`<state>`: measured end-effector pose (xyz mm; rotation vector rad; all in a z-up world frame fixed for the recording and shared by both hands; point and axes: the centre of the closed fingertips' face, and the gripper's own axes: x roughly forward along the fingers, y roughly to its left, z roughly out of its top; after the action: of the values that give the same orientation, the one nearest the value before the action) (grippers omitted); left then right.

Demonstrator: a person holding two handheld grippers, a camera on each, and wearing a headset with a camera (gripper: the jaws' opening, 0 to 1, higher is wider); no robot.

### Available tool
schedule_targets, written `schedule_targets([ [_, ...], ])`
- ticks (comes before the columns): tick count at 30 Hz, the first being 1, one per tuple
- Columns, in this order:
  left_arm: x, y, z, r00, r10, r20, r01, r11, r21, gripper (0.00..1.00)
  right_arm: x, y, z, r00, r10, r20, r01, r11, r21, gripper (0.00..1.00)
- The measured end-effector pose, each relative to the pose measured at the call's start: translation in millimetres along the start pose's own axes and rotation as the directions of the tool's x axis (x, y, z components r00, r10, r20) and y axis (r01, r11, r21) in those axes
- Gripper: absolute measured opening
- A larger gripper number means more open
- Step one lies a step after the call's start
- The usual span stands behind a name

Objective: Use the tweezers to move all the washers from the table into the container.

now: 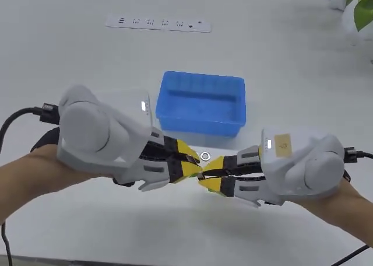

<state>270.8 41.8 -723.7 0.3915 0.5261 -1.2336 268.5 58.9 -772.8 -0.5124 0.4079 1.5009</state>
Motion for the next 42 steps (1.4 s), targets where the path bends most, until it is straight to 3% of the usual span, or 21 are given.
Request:
schedule_targets([
  [5, 4.4, -6.8, 8.4, 0.9995, -0.011, 0.028, 0.011, 1.000, 0.026, 0.08, 1.3, 2.8, 2.7, 0.9999, 0.004, 0.011, -0.004, 1.000, -0.001, 0.07],
  [10, 9.7, -9.1, 2.1, 0.9997, -0.023, 0.001, 0.023, 0.998, 0.050, 0.08, 5.8, 4.1, -4.4, 0.9997, 0.007, -0.023, -0.008, 1.000, -0.030, 0.07],
  [19, 8.5, -5.5, 2.3, 0.9998, -0.016, 0.010, 0.016, 0.998, 0.055, 0.08, 5.2, 1.1, -3.4, 0.9994, -0.008, -0.034, 0.007, 1.000, -0.031, 0.11],
  [30, 8.2, -5.4, 1.6, 0.9994, -0.034, 0.007, 0.034, 0.998, 0.059, 0.08, 14.1, 5.2, -5.0, 0.9976, 0.036, -0.060, -0.040, 0.997, -0.064, 0.15],
  [38, 7.0, -2.4, 0.7, 0.9993, -0.036, -0.010, 0.037, 0.998, 0.055, 0.08, 13.9, 1.4, -5.7, 0.9971, 0.039, -0.065, -0.044, 0.997, -0.067, 0.10],
  [40, 4.6, -6.1, 6.9, 0.9973, -0.064, 0.035, 0.065, 0.998, -0.013, 0.08, 13.4, 2.1, -6.1, 0.9973, 0.040, -0.061, -0.044, 0.997, -0.062, 0.10],
  [42, 1.7, -2.9, 7.5, 0.9973, -0.062, 0.038, 0.063, 0.998, -0.018, 0.09, 12.8, 1.9, -6.6, 0.9979, 0.037, -0.054, -0.040, 0.998, -0.052, 0.10],
])
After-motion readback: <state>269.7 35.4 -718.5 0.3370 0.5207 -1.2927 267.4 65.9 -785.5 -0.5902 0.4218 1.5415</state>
